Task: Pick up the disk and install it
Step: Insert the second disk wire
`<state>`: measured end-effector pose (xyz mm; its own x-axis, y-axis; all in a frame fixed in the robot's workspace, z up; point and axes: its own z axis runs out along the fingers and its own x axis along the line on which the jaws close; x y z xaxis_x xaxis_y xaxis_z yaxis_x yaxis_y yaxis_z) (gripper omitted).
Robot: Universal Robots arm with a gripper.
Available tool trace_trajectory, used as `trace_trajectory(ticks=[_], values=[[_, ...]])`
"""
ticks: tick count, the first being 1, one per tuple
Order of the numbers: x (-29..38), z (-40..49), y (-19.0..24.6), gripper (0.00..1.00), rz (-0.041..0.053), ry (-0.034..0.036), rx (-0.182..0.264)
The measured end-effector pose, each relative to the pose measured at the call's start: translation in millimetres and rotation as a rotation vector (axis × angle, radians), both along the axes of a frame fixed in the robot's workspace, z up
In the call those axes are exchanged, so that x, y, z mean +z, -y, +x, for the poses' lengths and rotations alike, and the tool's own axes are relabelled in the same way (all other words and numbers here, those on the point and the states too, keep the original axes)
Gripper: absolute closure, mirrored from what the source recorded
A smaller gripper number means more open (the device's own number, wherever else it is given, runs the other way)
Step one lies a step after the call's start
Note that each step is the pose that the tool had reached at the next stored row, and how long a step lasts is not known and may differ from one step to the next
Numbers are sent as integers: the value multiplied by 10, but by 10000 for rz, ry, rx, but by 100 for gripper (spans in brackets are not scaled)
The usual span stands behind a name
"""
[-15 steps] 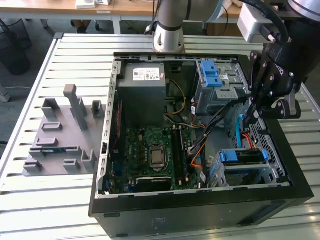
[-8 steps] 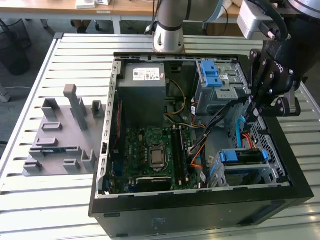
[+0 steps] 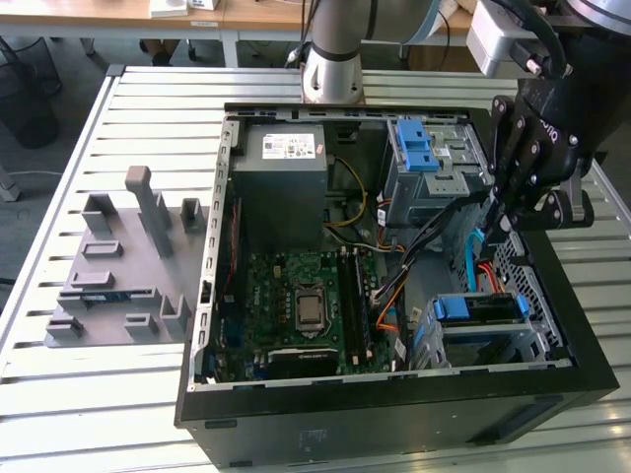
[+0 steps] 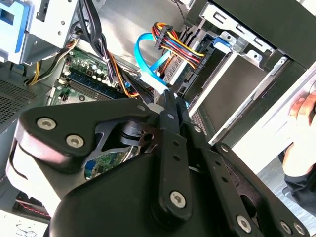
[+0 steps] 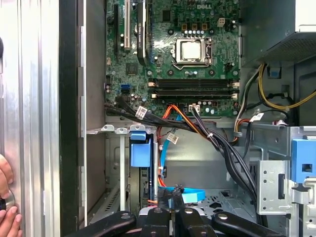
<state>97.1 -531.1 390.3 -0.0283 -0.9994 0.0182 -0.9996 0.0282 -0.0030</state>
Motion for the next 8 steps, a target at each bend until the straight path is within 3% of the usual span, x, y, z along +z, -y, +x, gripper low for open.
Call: trace_trajectory(ticks=[8], values=[[-18, 0, -1, 75, -48, 0, -1]])
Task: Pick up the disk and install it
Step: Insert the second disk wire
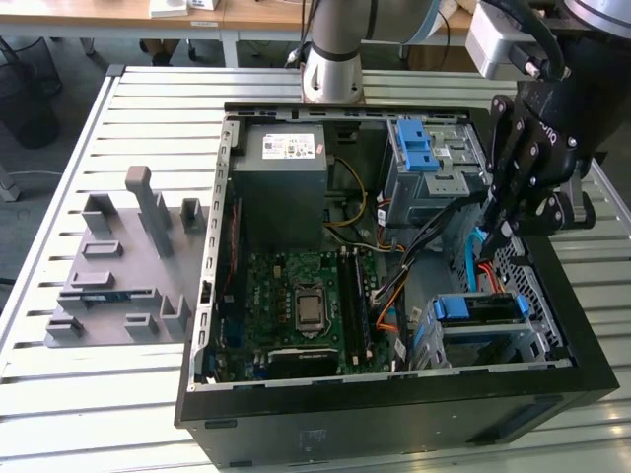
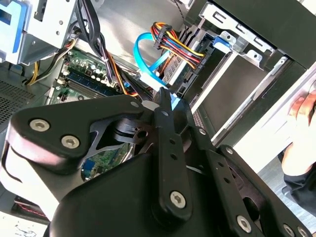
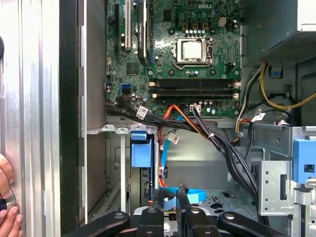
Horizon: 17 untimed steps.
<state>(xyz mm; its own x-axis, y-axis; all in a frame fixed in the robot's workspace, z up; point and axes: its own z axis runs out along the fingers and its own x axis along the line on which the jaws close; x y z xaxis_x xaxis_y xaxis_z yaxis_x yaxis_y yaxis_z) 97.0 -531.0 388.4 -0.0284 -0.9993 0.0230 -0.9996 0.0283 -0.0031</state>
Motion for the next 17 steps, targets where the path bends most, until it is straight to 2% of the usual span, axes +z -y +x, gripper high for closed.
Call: trace_trajectory(ticks=[5, 17], values=[[-24, 0, 0, 75, -42, 0, 0], [-83, 0, 0, 75, -50, 24, 0]])
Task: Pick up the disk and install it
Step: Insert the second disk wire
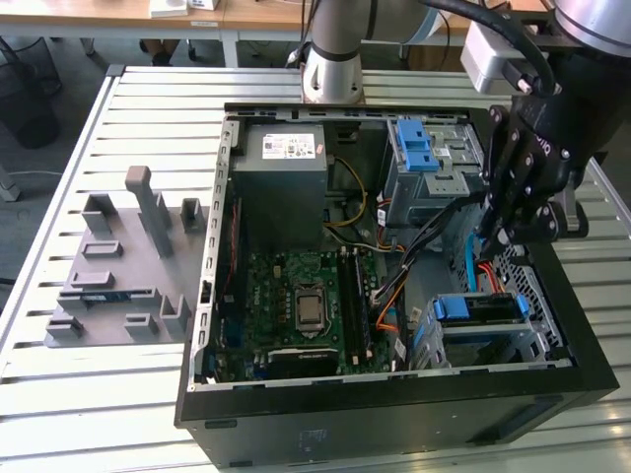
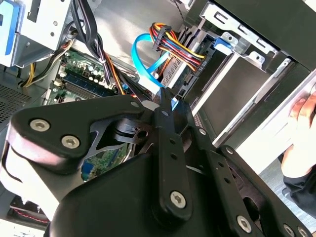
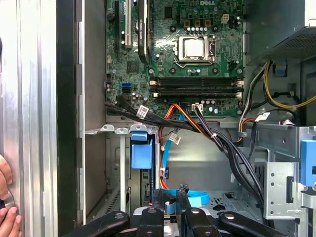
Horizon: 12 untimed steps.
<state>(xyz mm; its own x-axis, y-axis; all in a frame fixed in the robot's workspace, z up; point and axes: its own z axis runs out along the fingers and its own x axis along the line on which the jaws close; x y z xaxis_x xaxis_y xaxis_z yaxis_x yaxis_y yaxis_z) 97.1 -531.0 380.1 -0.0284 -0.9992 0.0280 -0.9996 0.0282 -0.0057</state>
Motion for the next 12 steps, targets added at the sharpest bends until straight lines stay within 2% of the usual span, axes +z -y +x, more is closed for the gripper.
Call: trace_trajectory(ticks=[12], values=[[-50, 0, 0, 75, -15, 23, 0]])
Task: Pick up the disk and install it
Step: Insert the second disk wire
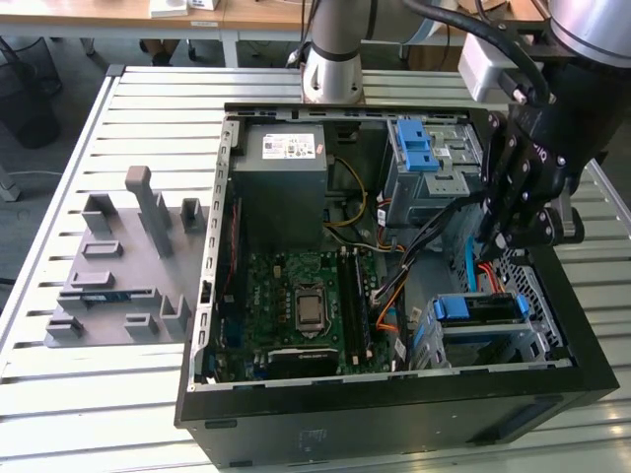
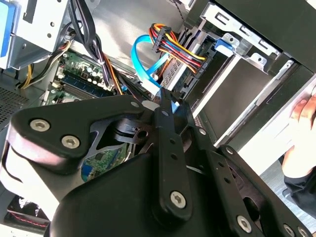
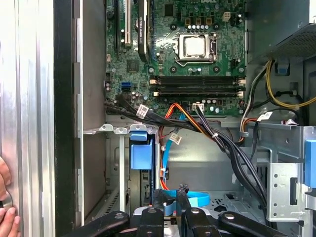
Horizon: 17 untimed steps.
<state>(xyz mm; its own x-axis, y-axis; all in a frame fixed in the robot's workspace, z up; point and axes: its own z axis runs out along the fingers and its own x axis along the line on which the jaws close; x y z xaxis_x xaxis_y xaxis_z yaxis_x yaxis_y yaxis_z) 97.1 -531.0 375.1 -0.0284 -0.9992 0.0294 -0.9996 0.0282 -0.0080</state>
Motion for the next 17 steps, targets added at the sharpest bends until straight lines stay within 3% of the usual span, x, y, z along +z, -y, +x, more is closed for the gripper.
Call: trace_trajectory(ticks=[3, 4, 8, 13, 15, 17], values=[[-3, 0, 0, 76, -4, 0, -1], [-4, 0, 0, 83, -3, 1, 0], [-13, 2, 9, 84, 26, -1, -1], [-56, 3, 40, 84, 84, -2, -1], [-64, 3, 73, 84, 96, -2, -1], [-66, 2, 87, 84, 281, -1, 0]])
